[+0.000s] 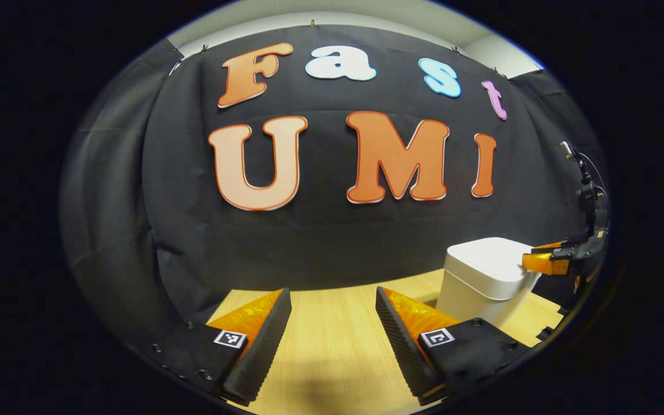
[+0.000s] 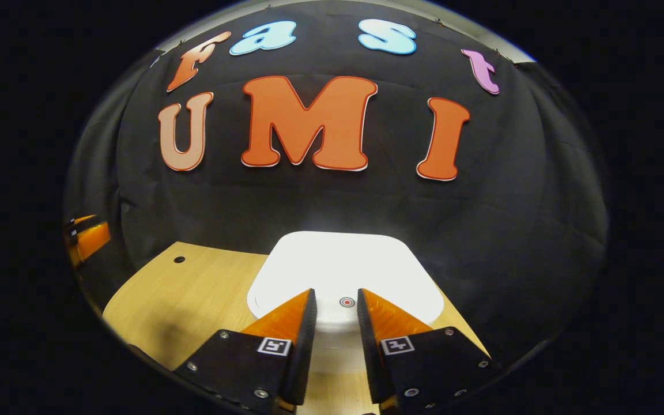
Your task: Press the lid of the desktop garbage bin to open it, pick up the crumpled paper on the desktop and throw it into the bin, then pick up the pop can on the desktop and drop it into the bin, and finally close the garbage bin lid.
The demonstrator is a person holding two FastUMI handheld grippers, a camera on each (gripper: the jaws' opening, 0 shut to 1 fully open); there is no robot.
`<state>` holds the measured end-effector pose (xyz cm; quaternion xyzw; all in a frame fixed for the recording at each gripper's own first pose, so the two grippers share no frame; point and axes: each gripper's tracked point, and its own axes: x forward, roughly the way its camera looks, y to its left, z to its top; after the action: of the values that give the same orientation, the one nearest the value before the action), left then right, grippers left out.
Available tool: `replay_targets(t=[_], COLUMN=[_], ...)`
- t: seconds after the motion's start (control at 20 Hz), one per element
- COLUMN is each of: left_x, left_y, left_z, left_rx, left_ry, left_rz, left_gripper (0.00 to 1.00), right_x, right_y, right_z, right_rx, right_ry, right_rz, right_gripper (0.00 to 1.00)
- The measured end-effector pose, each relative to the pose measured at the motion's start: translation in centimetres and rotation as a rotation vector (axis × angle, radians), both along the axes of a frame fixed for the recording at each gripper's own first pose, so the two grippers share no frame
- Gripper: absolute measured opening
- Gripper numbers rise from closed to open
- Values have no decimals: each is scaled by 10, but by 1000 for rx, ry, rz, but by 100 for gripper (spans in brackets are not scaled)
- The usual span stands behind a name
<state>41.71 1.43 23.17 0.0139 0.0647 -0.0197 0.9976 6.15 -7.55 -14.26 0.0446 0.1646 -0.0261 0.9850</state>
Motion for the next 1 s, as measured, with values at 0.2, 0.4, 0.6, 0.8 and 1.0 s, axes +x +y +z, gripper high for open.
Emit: replay_targets(t=[0.2, 0.4, 0.6, 0.8, 1.0], left_x=[0, -1, -2, -5, -6], left_y=[9, 11, 16, 29, 38], left_z=[26, 54, 67, 71, 66], left_rx=[-2, 6, 29, 34, 19], left_ry=[-57, -111, -151, -176, -169], left_rz=[22, 20, 32, 62, 77], left_gripper=[94, 92, 94, 95, 96], right_x=[1, 3, 4, 8, 11], right_y=[6, 14, 29, 41, 56], right_z=[29, 53, 67, 70, 75], right_rx=[51, 28, 15, -8, 1], right_ry=[-96, -162, -206, -212, -224], right_rz=[-17, -12, 9, 27, 52], right_gripper=[58, 79, 94, 97, 98])
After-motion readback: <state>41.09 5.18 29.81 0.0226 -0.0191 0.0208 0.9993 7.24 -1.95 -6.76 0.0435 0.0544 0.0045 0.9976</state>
